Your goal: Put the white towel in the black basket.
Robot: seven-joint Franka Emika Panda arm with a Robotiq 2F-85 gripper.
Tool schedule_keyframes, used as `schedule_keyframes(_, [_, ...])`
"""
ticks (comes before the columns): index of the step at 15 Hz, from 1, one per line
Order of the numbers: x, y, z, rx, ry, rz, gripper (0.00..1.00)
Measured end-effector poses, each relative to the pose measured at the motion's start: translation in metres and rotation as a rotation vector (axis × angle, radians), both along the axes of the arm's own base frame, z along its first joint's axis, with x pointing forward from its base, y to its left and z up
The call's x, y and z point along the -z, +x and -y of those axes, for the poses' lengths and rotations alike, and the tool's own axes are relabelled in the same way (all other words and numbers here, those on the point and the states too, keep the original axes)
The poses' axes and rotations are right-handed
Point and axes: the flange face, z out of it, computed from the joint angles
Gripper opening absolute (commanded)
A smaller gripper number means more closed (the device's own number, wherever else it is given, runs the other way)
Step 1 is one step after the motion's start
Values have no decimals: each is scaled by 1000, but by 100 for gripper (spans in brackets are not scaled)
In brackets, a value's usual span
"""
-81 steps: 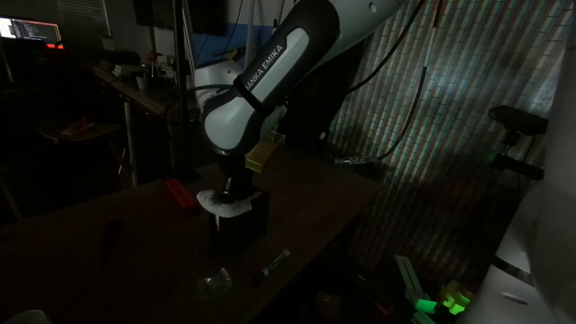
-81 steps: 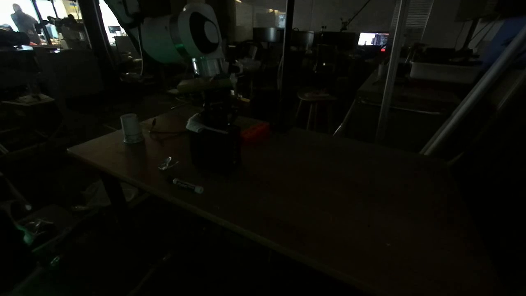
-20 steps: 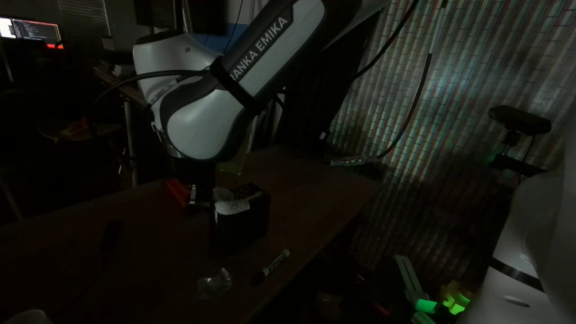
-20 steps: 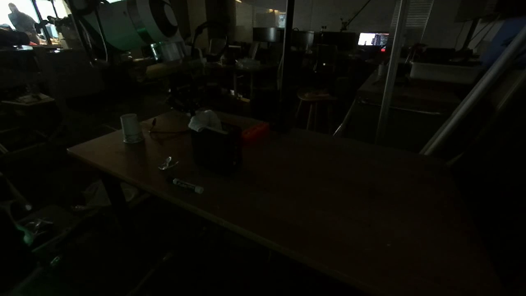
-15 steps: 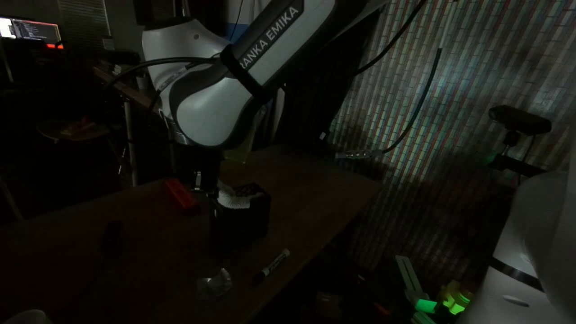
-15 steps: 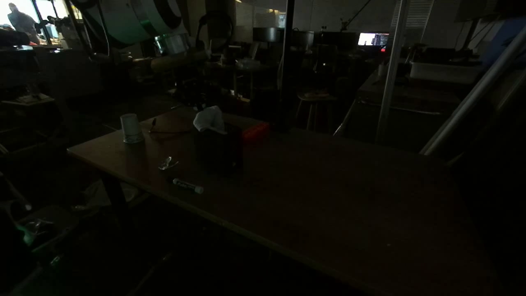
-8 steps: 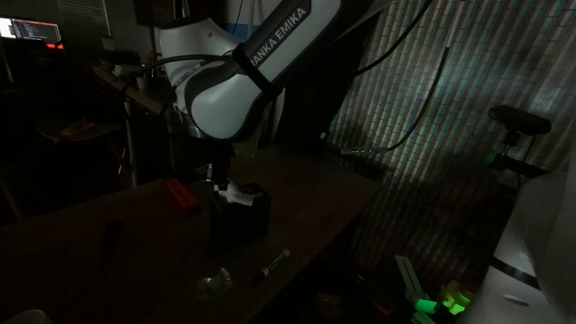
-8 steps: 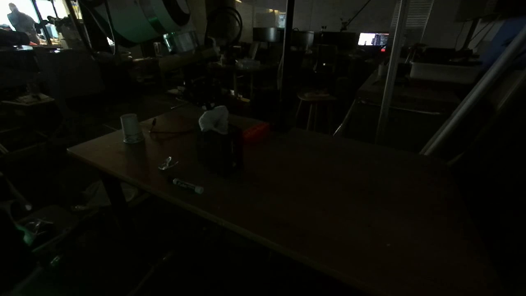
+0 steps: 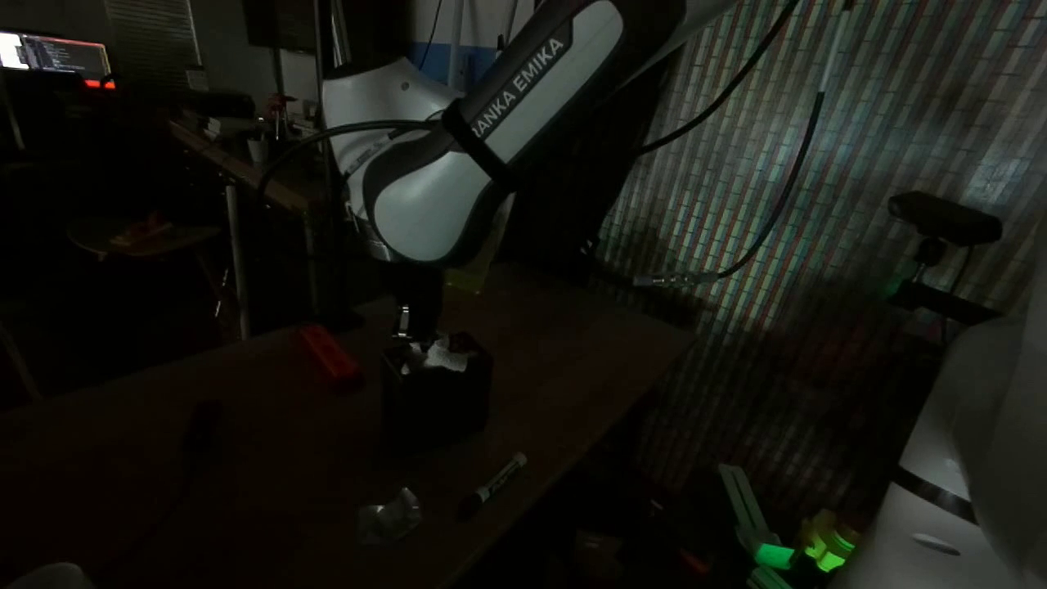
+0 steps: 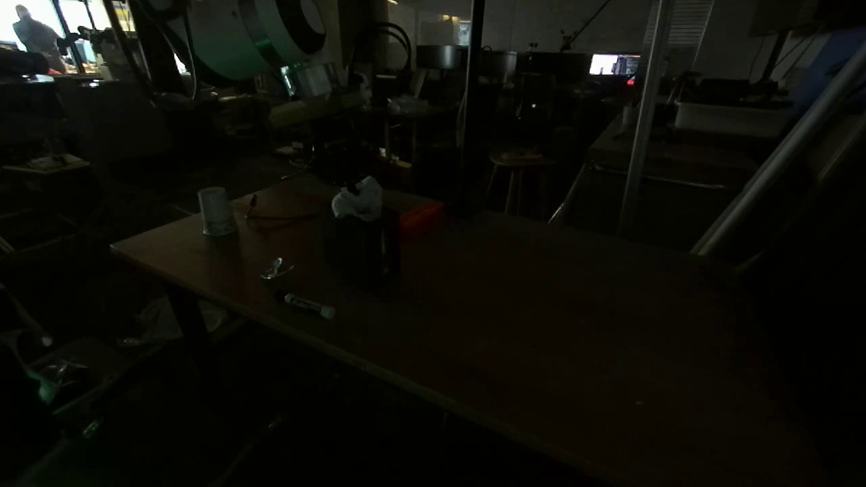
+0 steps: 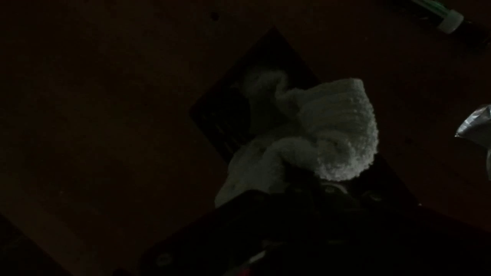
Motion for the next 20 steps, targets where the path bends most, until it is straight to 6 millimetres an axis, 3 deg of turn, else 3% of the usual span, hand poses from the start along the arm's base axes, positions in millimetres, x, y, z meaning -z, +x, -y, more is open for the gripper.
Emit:
schedule_keyframes(9, [24,-1,21,87,19,-41,0])
schedule_keyframes(20, [31,2,44,414,268,-70,0])
